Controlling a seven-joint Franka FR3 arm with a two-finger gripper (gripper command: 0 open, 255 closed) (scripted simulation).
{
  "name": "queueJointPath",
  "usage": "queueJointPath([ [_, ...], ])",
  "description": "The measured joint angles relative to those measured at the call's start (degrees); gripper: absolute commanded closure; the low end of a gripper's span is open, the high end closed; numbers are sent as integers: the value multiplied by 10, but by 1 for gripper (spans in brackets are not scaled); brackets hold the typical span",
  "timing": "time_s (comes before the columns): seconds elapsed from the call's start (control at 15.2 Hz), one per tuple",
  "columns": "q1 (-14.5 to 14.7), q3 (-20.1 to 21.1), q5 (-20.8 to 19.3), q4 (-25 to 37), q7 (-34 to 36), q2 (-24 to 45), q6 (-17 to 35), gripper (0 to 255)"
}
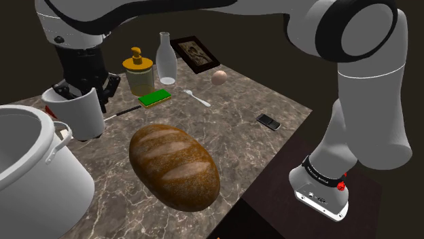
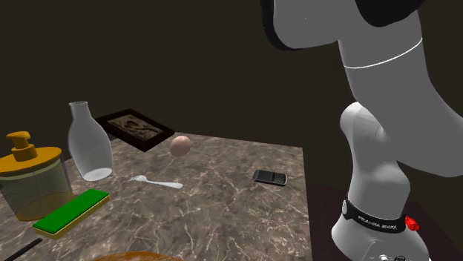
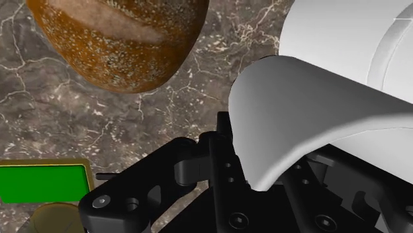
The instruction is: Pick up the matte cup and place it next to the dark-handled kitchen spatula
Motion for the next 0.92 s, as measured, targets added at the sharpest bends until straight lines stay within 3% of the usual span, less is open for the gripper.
queueJointPath([
  [0.92, -1, -4, -4, -74, -1, 26, 96, 255],
])
